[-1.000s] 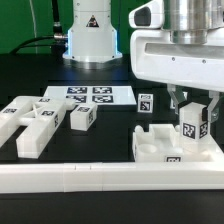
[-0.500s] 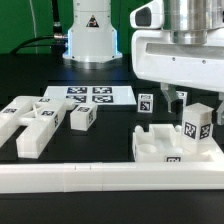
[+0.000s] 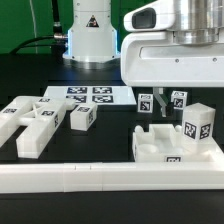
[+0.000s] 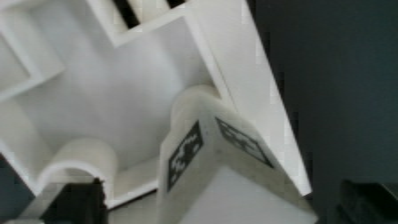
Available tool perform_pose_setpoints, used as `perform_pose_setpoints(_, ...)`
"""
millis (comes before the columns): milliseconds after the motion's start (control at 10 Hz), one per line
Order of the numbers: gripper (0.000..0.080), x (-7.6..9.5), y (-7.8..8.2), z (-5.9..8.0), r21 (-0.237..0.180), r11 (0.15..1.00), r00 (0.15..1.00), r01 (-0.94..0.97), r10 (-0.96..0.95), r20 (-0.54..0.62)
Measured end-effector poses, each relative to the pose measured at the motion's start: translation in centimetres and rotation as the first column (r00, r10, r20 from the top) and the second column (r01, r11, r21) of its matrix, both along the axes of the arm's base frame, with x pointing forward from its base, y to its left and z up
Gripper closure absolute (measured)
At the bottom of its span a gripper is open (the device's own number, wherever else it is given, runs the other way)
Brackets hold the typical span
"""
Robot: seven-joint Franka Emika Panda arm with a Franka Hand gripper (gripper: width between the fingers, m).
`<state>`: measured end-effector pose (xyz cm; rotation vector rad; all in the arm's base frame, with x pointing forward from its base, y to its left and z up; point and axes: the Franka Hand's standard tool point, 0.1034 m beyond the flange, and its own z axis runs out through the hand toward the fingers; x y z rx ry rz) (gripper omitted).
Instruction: Assemble chair
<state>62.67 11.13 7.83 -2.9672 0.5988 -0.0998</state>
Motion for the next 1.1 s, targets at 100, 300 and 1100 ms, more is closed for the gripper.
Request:
perform_pose_setpoints(100,0.015,0.06,0.12,0.02,-0.005,0.998,0.998,-0.06,0.06,0.011)
perform_pose_setpoints(300,0.015,0.07,0.21,0.05,-0.021,0.977,0.977,-0.211,0.211,0.025)
perform_pose_setpoints(1100,0.0159,0.18,0.03,-0.04,-0.077,0.832,0.832,-0.549,0.553,0.046)
